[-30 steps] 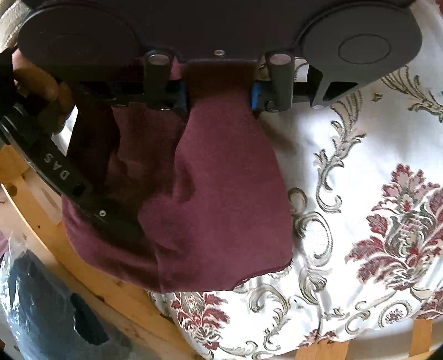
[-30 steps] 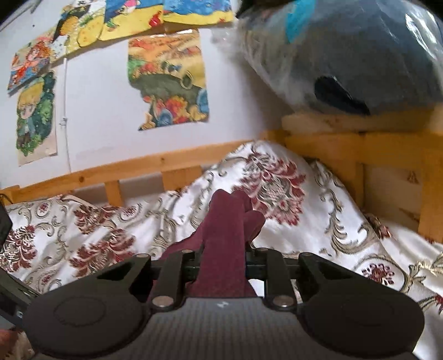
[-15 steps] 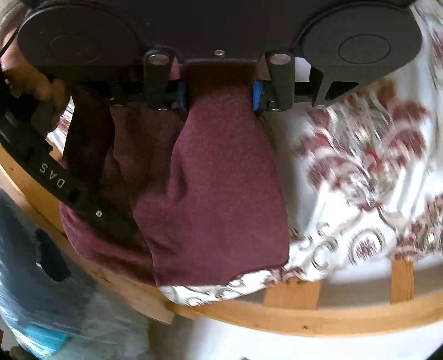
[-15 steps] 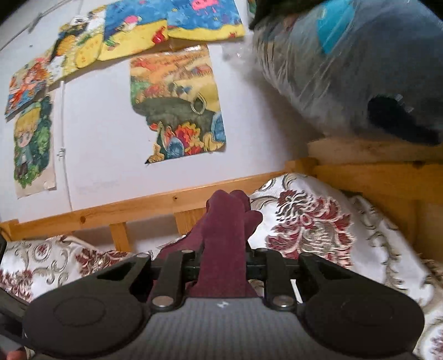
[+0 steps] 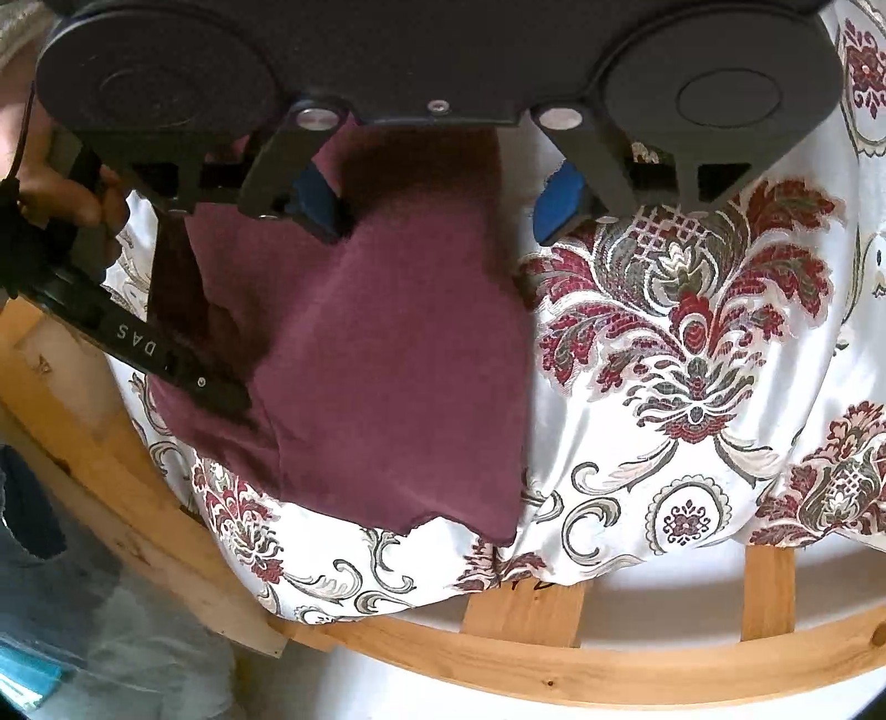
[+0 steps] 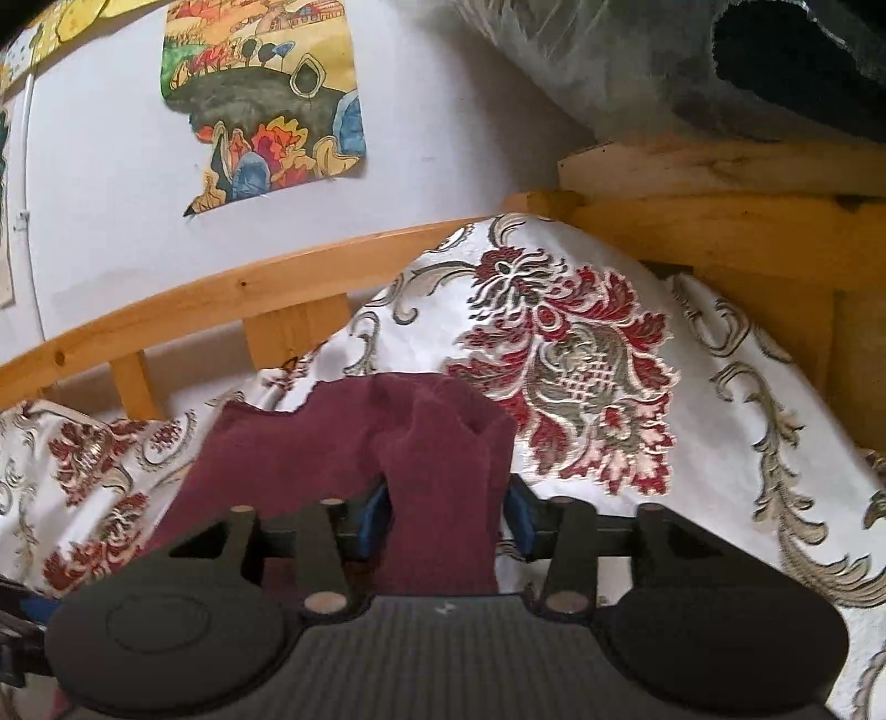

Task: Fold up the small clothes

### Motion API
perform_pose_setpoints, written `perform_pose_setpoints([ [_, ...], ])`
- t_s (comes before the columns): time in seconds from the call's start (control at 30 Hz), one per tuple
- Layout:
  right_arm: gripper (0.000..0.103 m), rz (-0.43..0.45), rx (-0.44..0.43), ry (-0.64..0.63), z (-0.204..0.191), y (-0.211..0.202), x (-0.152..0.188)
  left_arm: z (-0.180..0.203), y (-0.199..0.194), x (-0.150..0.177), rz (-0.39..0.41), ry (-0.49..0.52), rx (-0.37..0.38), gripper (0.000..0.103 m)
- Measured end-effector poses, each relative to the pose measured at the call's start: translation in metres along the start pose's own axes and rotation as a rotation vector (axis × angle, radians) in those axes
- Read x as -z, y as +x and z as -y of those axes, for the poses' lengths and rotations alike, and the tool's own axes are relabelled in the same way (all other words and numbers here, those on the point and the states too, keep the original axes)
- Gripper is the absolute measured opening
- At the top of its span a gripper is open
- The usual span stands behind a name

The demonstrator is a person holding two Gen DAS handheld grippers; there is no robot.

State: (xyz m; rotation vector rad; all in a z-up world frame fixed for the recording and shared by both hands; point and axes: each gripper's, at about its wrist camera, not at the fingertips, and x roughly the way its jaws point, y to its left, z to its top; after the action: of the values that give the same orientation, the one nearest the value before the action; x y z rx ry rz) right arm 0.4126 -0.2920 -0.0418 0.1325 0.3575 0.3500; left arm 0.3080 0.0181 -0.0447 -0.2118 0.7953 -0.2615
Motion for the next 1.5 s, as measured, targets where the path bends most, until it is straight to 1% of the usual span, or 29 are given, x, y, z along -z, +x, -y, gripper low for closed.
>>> perform_pose_setpoints([
  [0.03,0.060,0.002,0.004,-0.014,0.000,-0.003,0.000,0.001,-0.001,0.000,0.001,-0.002,-0.001,0.083],
  [0.07,0.065,0.005,0.011,-0.027,0.000,-0.006,-0.001,0.002,-0.003,0.001,0.002,-0.002,0.000,0.086],
  [0.1,0.069,0.007,0.016,-0.036,0.000,-0.009,-0.001,0.003,-0.006,0.002,0.006,-0.001,0.004,0.087],
  [0.17,0.084,0.020,0.022,-0.048,0.001,-0.017,-0.002,0.005,-0.011,0.002,0.019,0.002,0.016,0.092],
  [0.27,0.095,0.048,0.033,-0.061,0.002,-0.031,-0.004,0.010,-0.021,0.004,0.049,0.021,0.006,0.100],
  [0.37,0.101,0.057,0.067,-0.077,0.002,-0.046,-0.003,0.017,-0.030,0.006,0.078,0.035,-0.008,0.102],
  [0.47,0.103,0.072,0.095,-0.100,0.003,-0.065,0.001,0.025,-0.039,0.009,0.096,0.045,-0.028,0.102],
  [0.57,0.103,0.084,0.125,-0.122,0.003,-0.089,0.006,0.036,-0.052,0.014,0.119,0.086,-0.024,0.102],
  [0.63,0.103,0.089,0.145,-0.121,0.002,-0.107,0.007,0.043,-0.062,0.018,0.156,0.118,-0.028,0.102],
  [0.7,0.103,0.082,0.161,-0.095,0.002,-0.124,0.006,0.049,-0.075,0.023,0.193,0.134,-0.039,0.102],
  [0.8,0.103,0.102,0.152,-0.039,0.004,-0.153,0.006,0.054,-0.095,0.030,0.258,0.121,-0.047,0.102],
  [0.9,0.103,0.125,0.150,-0.020,0.002,-0.175,0.005,0.059,-0.110,0.034,0.303,0.118,-0.061,0.102],
  [0.97,0.103,0.154,0.153,-0.012,0.000,-0.190,0.006,0.060,-0.117,0.037,0.311,0.093,-0.078,0.102],
  [1.07,0.103,0.206,0.144,0.005,-0.005,-0.213,0.013,0.057,-0.127,0.046,0.325,0.024,-0.103,0.102],
  [1.13,0.103,0.226,0.131,-0.009,-0.008,-0.226,0.020,0.055,-0.135,0.054,0.346,-0.010,-0.130,0.102],
  [1.2,0.103,0.240,0.142,-0.042,-0.014,-0.237,0.026,0.055,-0.145,0.063,0.367,-0.008,-0.158,0.102],
  [1.3,0.103,0.228,0.157,-0.075,-0.022,-0.246,0.030,0.057,-0.161,0.075,0.382,0.023,-0.199,0.102],
  [1.37,0.103,0.236,0.166,-0.061,-0.025,-0.255,0.030,0.058,-0.172,0.083,0.380,0.025,-0.236,0.102],
  [1.5,0.103,0.244,0.163,-0.010,-0.027,-0.272,0.033,0.050,-0.195,0.104,0.396,-0.011,-0.275,0.102],
])
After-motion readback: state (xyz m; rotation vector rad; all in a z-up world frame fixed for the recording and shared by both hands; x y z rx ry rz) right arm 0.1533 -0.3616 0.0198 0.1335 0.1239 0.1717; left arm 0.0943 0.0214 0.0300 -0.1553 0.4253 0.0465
